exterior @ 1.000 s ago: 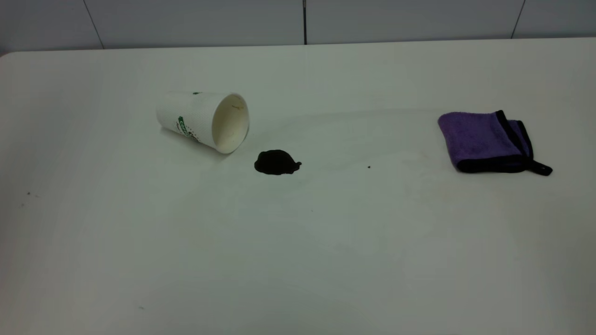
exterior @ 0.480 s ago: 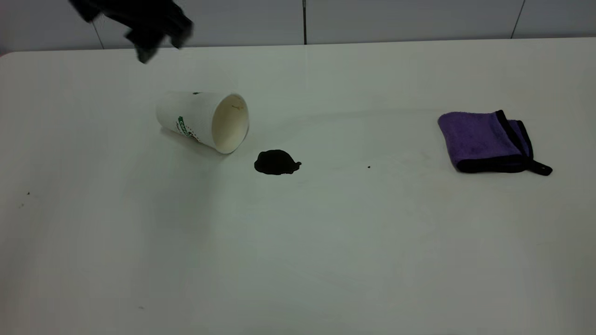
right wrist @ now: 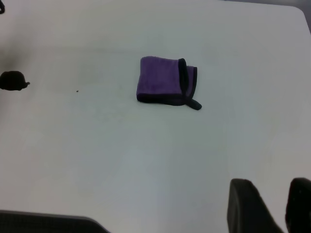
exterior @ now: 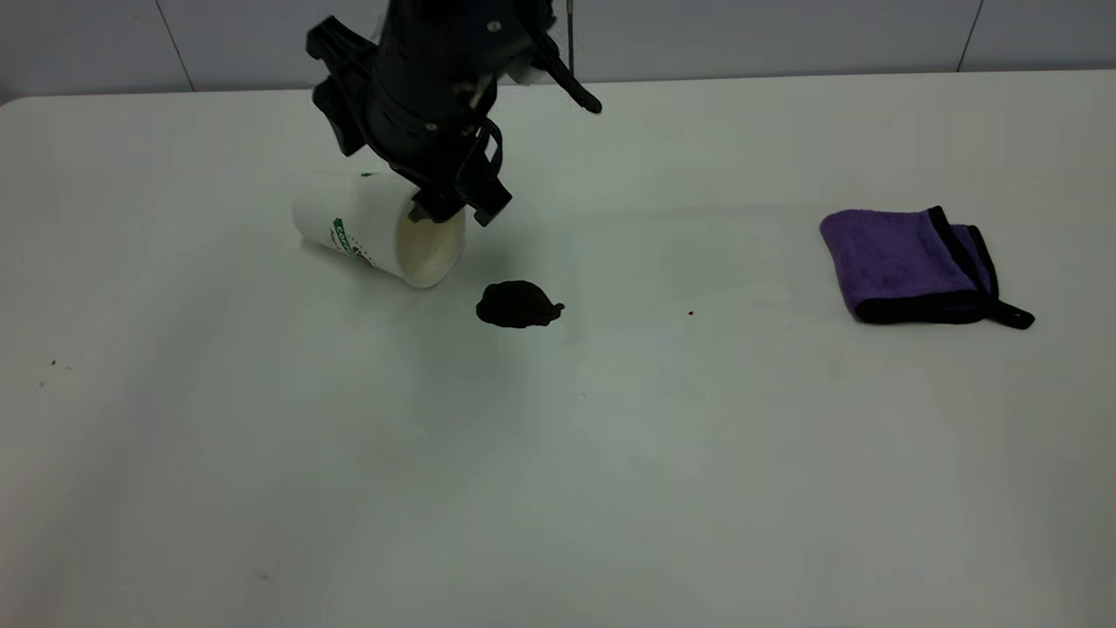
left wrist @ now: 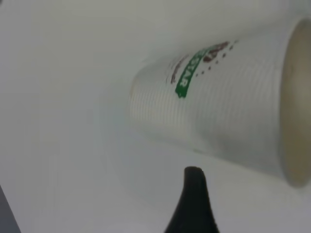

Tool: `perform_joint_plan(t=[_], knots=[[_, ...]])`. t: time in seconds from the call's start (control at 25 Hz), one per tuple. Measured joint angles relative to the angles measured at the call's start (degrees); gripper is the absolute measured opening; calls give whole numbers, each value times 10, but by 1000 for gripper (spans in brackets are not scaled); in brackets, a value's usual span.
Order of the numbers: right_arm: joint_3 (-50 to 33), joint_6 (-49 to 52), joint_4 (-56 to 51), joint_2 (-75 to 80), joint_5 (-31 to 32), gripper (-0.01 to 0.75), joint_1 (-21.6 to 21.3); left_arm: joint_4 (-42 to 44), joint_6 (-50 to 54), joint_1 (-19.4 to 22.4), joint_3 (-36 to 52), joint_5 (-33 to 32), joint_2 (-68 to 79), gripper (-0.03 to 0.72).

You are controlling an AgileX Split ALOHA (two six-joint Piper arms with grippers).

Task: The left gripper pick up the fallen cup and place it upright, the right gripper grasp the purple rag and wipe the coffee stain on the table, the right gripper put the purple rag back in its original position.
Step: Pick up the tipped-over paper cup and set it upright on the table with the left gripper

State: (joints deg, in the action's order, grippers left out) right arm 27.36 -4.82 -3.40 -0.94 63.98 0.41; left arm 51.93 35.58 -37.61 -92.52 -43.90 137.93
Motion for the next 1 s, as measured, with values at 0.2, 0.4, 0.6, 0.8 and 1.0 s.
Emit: perform_joint_plan(t=[0.2, 0.4, 0.6, 0.8, 1.0], knots=[[0, 0, 0, 0, 0, 239, 0, 50, 19, 0, -55, 2, 65, 654], [0, 0, 0, 0, 0, 239, 0, 102, 27, 14, -70, -18, 97, 571], [0, 0, 0, 0, 0, 239, 0, 143, 27, 41, -70, -40, 103, 282], [0, 0, 0, 0, 0, 239, 0, 127, -38, 40, -71, -70, 43, 26], [0, 0, 0, 0, 0, 239, 0, -34, -135, 85, -77, -39, -114, 14]])
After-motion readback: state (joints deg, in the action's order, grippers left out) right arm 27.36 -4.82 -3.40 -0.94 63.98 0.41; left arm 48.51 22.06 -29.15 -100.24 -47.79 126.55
